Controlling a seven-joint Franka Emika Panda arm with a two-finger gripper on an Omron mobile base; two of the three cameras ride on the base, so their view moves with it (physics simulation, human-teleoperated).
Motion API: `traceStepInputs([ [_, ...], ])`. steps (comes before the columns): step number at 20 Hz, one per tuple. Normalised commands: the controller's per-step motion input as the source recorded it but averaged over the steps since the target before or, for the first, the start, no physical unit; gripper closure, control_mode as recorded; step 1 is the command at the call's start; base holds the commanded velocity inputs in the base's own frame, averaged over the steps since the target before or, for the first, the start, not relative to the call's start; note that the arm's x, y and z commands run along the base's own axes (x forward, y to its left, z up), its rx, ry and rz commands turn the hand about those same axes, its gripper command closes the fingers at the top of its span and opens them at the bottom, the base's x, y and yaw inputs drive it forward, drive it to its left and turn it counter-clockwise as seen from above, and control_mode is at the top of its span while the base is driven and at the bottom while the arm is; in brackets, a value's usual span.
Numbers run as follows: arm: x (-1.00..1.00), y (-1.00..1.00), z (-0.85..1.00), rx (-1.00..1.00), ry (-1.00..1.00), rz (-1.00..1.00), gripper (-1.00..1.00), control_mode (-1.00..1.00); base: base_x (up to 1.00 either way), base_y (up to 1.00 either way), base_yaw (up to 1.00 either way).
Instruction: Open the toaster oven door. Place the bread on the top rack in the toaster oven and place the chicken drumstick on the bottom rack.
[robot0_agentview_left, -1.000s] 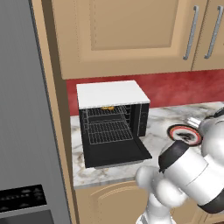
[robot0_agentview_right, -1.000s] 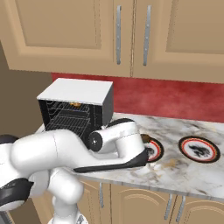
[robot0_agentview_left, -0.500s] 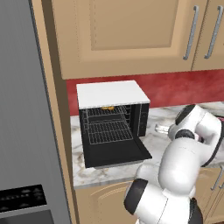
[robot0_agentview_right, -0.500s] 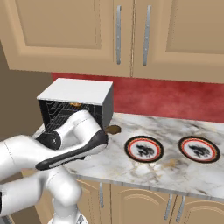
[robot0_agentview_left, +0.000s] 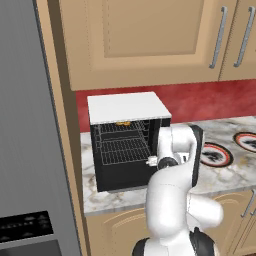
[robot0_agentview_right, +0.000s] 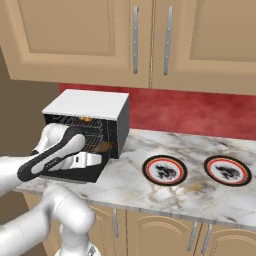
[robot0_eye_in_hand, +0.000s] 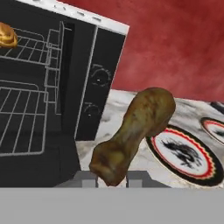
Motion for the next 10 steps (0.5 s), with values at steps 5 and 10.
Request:
traceStepInputs([
  [5,0.17,0.99,0.33,0.00,0.43,0.20,1.00,-1.00,0.00,0.00,0.00],
  [10,0.01,0.77,0.63,0.00,0.42,0.25,1.00,-1.00,0.00,0.00,0.00],
])
